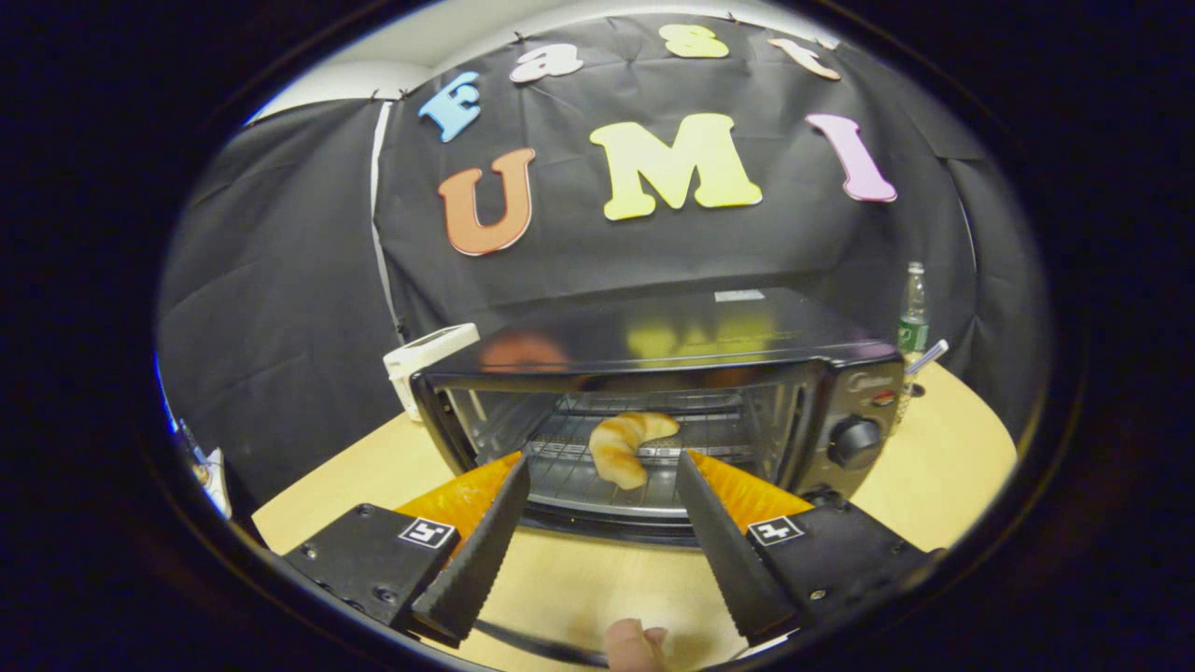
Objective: Open the electric oven with the left hand, put the food in, and close the electric oven.
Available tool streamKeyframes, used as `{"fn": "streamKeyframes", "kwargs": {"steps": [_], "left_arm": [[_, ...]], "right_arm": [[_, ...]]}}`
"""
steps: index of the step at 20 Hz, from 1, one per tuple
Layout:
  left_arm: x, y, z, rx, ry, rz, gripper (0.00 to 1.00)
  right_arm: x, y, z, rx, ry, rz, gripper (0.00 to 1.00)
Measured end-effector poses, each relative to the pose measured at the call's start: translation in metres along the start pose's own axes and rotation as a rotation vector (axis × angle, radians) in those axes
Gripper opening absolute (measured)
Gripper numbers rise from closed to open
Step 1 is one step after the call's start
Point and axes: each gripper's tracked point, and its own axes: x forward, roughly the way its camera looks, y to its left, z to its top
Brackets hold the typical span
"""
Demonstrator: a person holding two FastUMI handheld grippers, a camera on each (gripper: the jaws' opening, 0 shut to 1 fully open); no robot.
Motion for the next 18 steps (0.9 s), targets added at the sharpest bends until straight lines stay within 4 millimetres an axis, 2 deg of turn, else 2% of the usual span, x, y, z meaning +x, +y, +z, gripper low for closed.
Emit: {"fn": "streamKeyframes", "kwargs": {"steps": [6, 9, 12, 15, 18], "left_arm": [[0.001, -0.006, -0.013, -0.037, 0.033, -0.012, 0.93], [0.007, -0.016, -0.023, -0.036, 0.061, -0.030, 0.93], [0.019, -0.032, -0.035, -0.032, 0.091, -0.060, 0.93], [0.033, -0.053, -0.055, -0.018, 0.141, -0.098, 0.94], [0.047, -0.074, -0.085, -0.013, 0.215, -0.136, 0.94]], "right_arm": [[-0.091, -0.016, 0.029, 0.021, -0.084, 0.034, 0.96], [-0.132, -0.037, 0.054, 0.000, -0.157, 0.004, 0.96], [-0.171, -0.057, 0.068, -0.040, -0.227, -0.041, 0.96], [-0.204, -0.070, 0.074, -0.071, -0.274, -0.070, 0.96], [-0.230, -0.077, 0.077, -0.061, -0.300, -0.060, 0.96]]}}
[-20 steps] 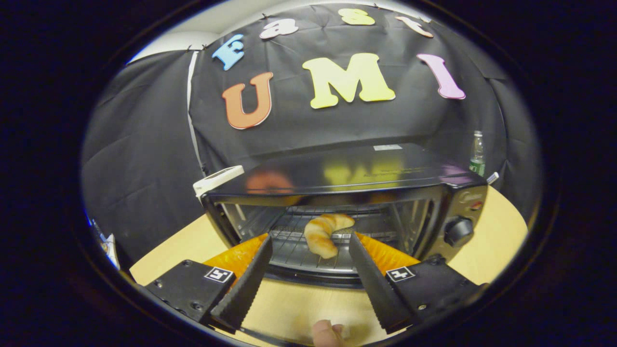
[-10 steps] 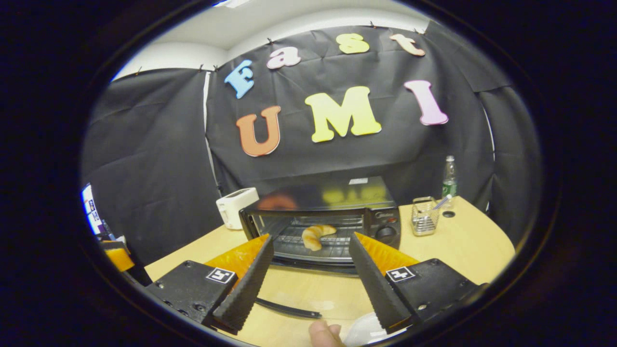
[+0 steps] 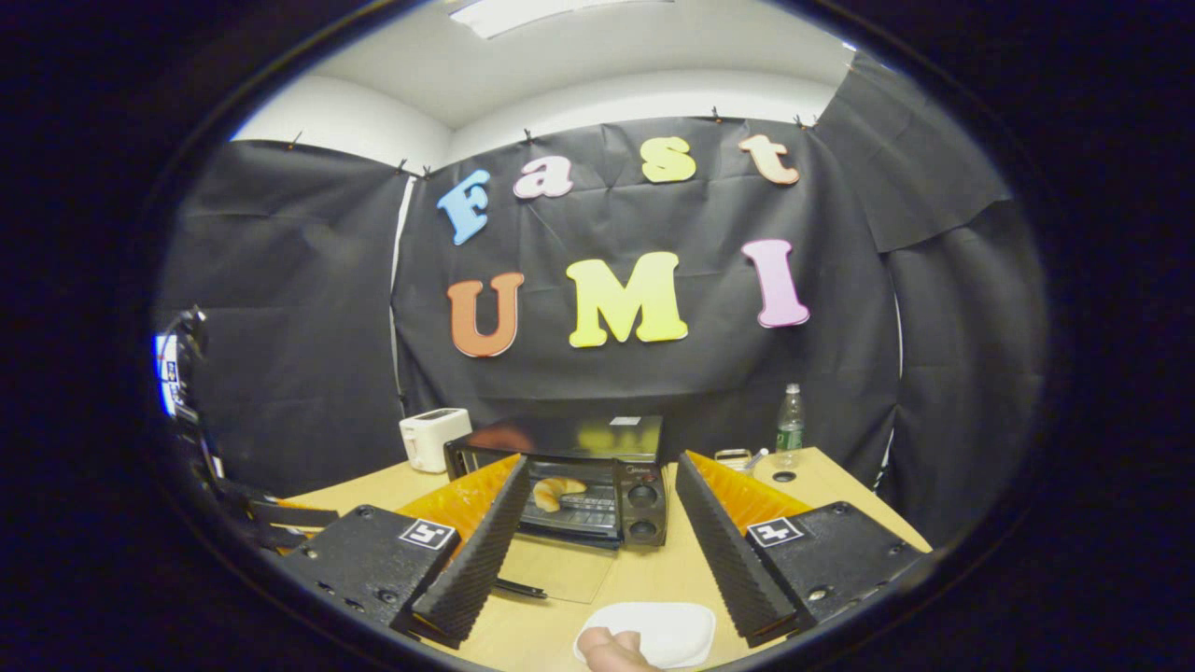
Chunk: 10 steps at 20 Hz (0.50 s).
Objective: Open the electric oven with the left hand, put the food in, and close the electric oven.
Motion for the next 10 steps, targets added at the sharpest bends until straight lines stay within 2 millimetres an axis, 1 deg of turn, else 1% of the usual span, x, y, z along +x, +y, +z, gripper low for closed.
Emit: {"fn": "streamKeyframes", "kwargs": {"steps": [1, 3, 6, 10], "left_arm": [[0.007, -0.006, -0.007, 0.000, 0.018, -0.010, 0.94], [0.023, -0.023, -0.029, -0.003, 0.079, -0.057, 0.93], [0.044, -0.036, -0.057, 0.013, 0.161, -0.069, 0.94], [0.069, -0.049, -0.091, -0.014, 0.257, -0.086, 0.94]], "right_arm": [[-0.006, -0.005, 0.003, 0.004, -0.008, -0.005, 0.96], [-0.017, -0.019, 0.009, 0.008, -0.025, -0.019, 0.96], [-0.034, -0.038, 0.010, -0.004, -0.042, -0.050, 0.96], [-0.043, -0.060, 0.008, -0.031, -0.050, -0.086, 0.96]]}}
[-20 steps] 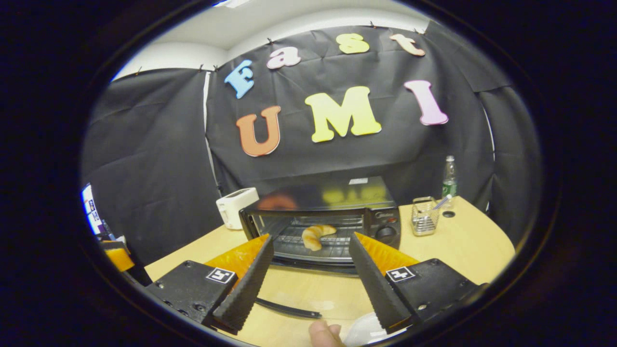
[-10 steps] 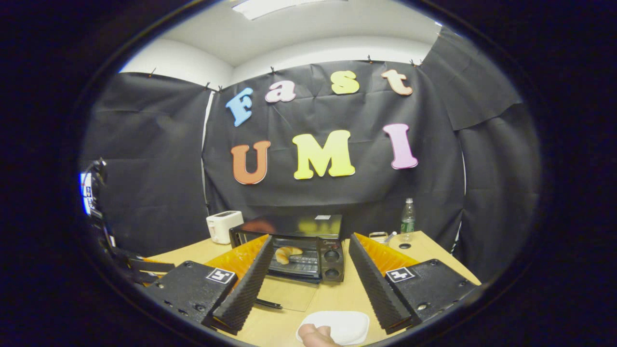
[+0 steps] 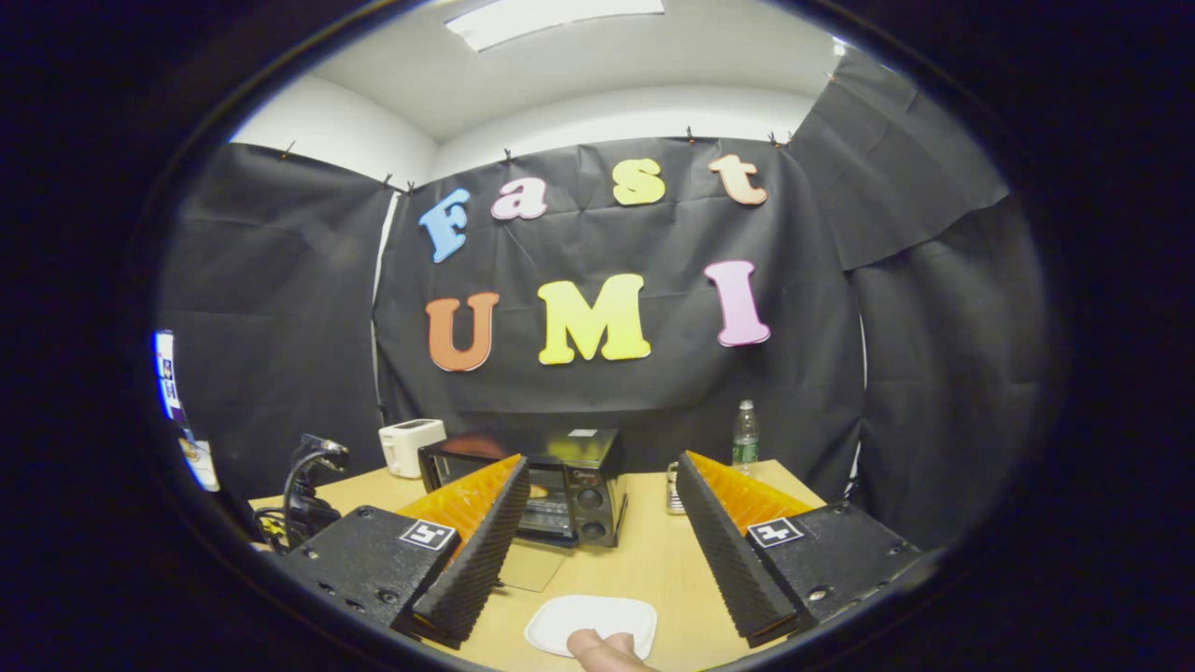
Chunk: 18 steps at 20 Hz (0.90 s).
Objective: Open the electric oven with the left hand, put the food in, and close the electric oven.
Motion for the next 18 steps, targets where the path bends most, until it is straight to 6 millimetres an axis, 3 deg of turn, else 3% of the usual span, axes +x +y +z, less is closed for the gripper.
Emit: {"fn": "streamKeyframes", "kwargs": {"steps": [6, 13, 17, 18], "left_arm": [[0.042, 0.014, -0.018, -0.004, 0.118, 0.095, 0.94], [0.044, 0.012, -0.013, -0.009, 0.135, 0.081, 0.95], [0.040, 0.012, -0.006, -0.039, 0.103, 0.038, 0.95], [0.037, 0.011, -0.003, -0.050, 0.092, 0.030, 1.00]], "right_arm": [[0.006, -0.008, -0.017, 0.030, 0.039, 0.019, 0.96], [0.021, -0.018, -0.023, 0.061, 0.073, -0.017, 0.96], [0.024, -0.004, -0.023, 0.070, 0.075, 0.001, 0.96], [0.026, -0.002, -0.023, 0.066, 0.071, 0.003, 0.96]]}}
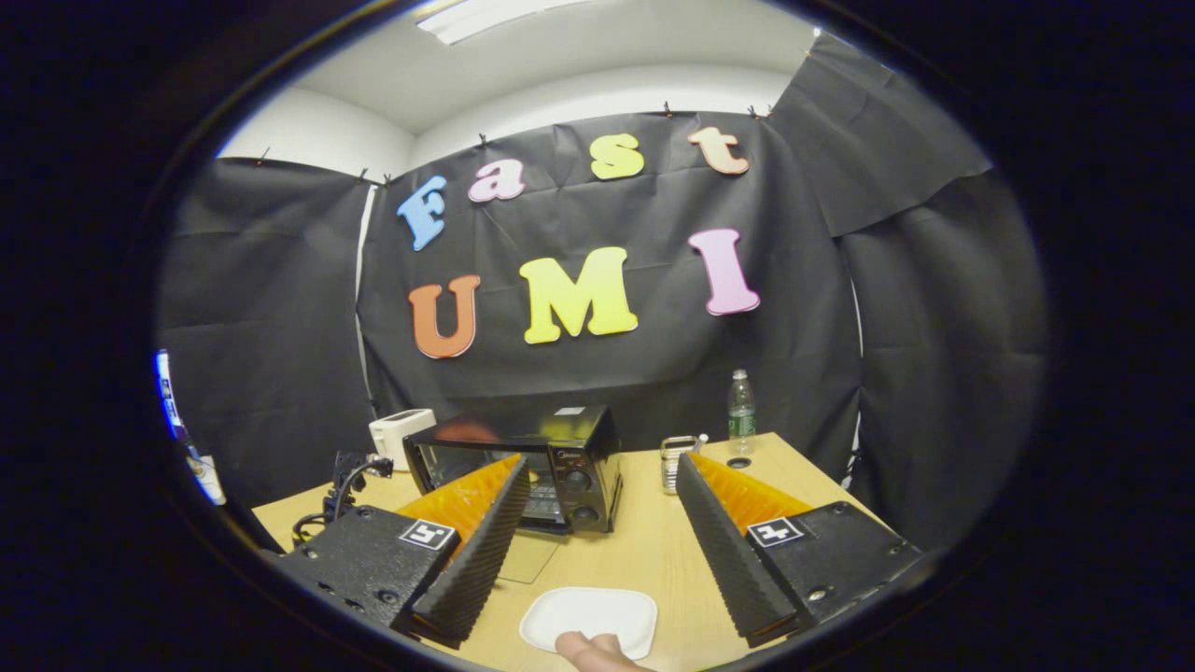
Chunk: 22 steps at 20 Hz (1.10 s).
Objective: Open the electric oven with the left hand, put the food in, and close the electric oven.
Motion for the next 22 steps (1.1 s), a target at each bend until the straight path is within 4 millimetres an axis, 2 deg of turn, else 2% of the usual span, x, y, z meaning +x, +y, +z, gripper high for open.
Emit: {"fn": "streamKeyframes", "kwargs": {"steps": [1, 5, 8, 12, 15, 18, 22], "left_arm": [[-0.002, 0.000, 0.004, -0.010, -0.012, -0.007, 0.95], [-0.005, 0.000, 0.010, -0.021, -0.022, -0.014, 0.95], [-0.009, -0.002, 0.017, -0.028, -0.023, -0.005, 0.95], [-0.015, -0.005, 0.035, -0.020, -0.054, 0.012, 0.95], [-0.020, -0.006, 0.055, -0.015, -0.079, 0.025, 0.94], [-0.027, -0.011, 0.086, 0.003, -0.148, 0.028, 0.95], [-0.039, -0.011, 0.120, -0.008, -0.209, 0.035, 0.95]], "right_arm": [[0.001, 0.003, 0.000, -0.005, -0.002, 0.002, 0.96], [0.002, 0.010, -0.007, -0.025, 0.011, 0.019, 0.96], [0.003, 0.005, -0.007, -0.032, 0.008, 0.017, 0.96], [0.002, -0.007, -0.012, -0.037, 0.014, 0.000, 0.96], [-0.001, -0.017, -0.008, -0.052, -0.001, -0.019, 0.96], [-0.009, -0.023, -0.006, -0.078, -0.013, -0.030, 0.96], [-0.023, -0.030, 0.008, -0.088, -0.044, -0.043, 0.96]]}}
